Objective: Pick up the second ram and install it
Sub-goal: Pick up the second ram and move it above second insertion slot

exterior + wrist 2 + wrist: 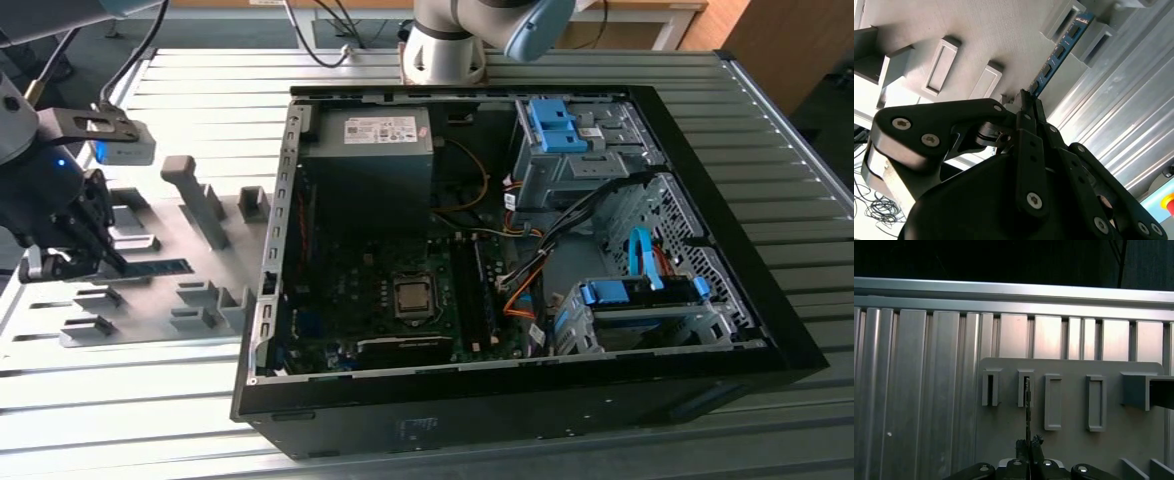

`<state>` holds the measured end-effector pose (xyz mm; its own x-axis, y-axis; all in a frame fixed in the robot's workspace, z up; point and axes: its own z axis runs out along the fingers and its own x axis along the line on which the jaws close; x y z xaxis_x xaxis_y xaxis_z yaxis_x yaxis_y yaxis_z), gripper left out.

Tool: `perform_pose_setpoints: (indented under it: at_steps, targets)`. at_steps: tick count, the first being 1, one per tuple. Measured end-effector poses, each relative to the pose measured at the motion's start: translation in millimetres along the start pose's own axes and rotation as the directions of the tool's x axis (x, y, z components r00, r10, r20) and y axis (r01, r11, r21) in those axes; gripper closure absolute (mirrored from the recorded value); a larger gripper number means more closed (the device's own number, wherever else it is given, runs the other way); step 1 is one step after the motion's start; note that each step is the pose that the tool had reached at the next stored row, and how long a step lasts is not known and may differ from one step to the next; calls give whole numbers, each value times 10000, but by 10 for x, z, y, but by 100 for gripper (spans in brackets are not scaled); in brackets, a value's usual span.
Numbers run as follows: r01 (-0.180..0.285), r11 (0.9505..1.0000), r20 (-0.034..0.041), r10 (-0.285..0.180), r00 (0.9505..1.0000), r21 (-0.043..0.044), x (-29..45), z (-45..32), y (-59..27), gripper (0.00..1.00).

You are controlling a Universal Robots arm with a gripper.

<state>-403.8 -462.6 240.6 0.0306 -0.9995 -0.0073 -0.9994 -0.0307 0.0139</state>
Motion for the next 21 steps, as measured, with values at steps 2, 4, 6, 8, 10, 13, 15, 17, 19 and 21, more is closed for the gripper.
perform_pose_setpoints:
  at_steps: [2, 4, 6, 8, 10, 13, 15, 17, 19, 21]
  targets:
    - [0, 10000, -1, 0, 10000, 1, 0, -11, 0, 86]
    - [0, 10000, -1, 0, 10000, 0, 0, -22, 0, 86]
    - [0, 10000, -3, 0, 10000, 0, -1, -35, 1, 86]
    - [0, 10000, -4, 0, 10000, 0, -1, -48, 1, 86]
    - [0, 10000, -4, 0, 10000, 0, -1, -60, 1, 86]
    - [0, 10000, -5, 0, 10000, 0, -1, -80, 1, 86]
    - [0, 10000, -5, 0, 10000, 0, -2, -93, 1, 86]
    - [0, 10000, -5, 0, 10000, 0, -2, -107, 2, 86]
    - [0, 10000, -6, 0, 10000, 0, -2, -120, 2, 86]
    - [0, 10000, -8, 0, 10000, 0, -3, -134, 2, 86]
